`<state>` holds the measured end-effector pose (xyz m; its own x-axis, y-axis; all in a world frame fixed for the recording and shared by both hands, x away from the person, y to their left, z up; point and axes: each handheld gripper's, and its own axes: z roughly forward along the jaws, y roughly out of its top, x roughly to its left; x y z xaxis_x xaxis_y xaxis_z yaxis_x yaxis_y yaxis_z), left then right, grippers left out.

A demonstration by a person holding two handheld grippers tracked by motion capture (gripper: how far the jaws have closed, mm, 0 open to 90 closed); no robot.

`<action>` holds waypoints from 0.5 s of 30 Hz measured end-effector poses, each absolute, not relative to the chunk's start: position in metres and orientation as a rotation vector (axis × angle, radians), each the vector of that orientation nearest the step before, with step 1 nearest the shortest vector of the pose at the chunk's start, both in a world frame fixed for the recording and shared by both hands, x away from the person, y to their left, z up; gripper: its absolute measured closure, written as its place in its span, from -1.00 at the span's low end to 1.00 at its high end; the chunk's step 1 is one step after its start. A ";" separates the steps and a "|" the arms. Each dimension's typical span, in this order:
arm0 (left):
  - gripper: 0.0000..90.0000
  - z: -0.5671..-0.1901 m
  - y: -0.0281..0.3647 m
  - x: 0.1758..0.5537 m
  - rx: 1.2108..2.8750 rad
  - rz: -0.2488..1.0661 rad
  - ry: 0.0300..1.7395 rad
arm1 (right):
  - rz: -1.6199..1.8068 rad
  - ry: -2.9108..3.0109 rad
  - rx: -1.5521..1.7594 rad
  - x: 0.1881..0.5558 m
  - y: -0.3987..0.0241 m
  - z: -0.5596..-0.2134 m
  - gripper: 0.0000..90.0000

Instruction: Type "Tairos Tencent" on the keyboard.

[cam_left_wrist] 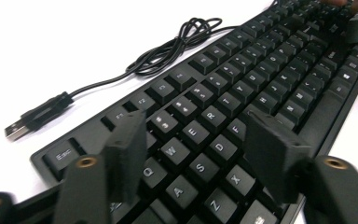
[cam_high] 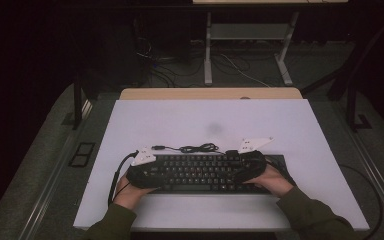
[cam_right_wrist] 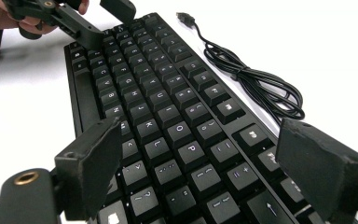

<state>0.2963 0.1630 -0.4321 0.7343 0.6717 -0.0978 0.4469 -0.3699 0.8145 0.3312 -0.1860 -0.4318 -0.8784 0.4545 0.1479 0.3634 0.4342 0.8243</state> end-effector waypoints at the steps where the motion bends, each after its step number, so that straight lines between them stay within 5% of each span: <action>1: -0.06 -0.432 0.164 0.296 2.031 0.314 0.846 | 1.447 2.578 0.739 0.331 -0.185 -0.432 -0.68; 15: 0.78 -0.431 0.173 0.290 2.038 0.299 0.857 | 1.447 2.597 0.709 0.335 -0.178 -0.432 -0.68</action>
<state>0.2903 0.1733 -0.4306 0.7330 0.6720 -0.1060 0.4603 -0.3752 0.8046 0.3348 -0.1778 -0.4324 -0.8890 0.4337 0.1470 0.3531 0.4450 0.8230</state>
